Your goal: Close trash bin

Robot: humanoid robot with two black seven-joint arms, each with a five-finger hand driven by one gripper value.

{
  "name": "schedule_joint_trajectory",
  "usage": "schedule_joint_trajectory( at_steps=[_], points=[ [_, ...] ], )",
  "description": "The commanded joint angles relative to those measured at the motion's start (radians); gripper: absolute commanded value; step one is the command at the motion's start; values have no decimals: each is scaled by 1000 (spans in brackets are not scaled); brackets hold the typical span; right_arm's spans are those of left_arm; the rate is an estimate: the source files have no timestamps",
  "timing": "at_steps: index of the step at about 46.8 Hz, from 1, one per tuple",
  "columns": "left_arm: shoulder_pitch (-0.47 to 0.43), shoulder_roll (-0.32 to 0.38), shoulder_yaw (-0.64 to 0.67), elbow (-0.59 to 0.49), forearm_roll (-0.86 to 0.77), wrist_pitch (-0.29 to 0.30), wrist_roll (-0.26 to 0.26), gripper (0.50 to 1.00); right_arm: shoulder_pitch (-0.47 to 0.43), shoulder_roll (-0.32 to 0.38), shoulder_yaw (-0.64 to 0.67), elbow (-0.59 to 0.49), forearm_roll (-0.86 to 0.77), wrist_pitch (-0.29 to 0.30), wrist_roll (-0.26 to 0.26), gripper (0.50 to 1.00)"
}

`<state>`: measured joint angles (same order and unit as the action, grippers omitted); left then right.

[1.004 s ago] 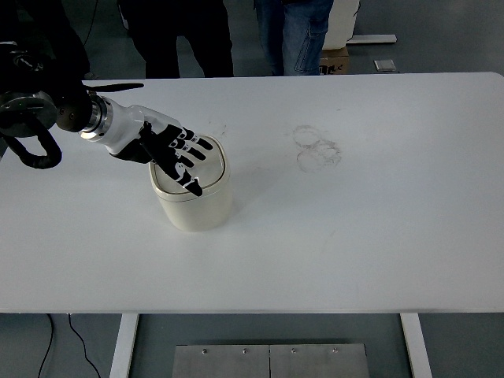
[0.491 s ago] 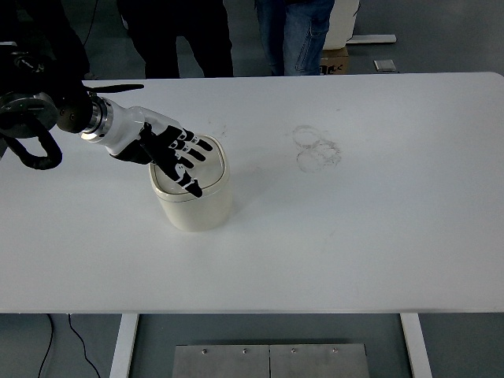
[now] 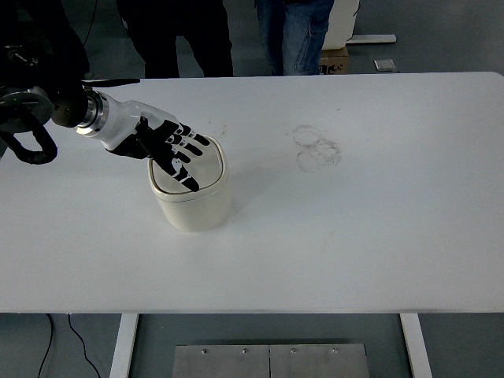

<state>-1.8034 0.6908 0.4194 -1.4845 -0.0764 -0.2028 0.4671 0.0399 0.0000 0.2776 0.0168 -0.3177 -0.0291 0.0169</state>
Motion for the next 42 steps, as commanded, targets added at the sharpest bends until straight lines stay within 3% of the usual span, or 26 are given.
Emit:
schedule_joint_trajectory(
  at_steps=[1, 10, 17, 30, 42],
  points=[
    [-7, 7, -2, 15, -2, 0, -4, 1000, 0, 0, 0, 0, 0, 0, 0, 991],
    [1, 12, -10, 139, -5, 3, -28, 1000, 0, 0, 0, 0, 0, 0, 0, 991],
    [55, 36, -42, 268, -10, 17, -117, 1000, 0, 0, 0, 0, 0, 0, 0, 989],
    [298, 65, -290, 423, -6, 43, -197, 1000, 0, 0, 0, 0, 0, 1, 0, 991],
    [501, 62, -520, 493, -8, 97, -341, 1000, 0, 0, 0, 0, 0, 0, 0, 991]
  ],
)
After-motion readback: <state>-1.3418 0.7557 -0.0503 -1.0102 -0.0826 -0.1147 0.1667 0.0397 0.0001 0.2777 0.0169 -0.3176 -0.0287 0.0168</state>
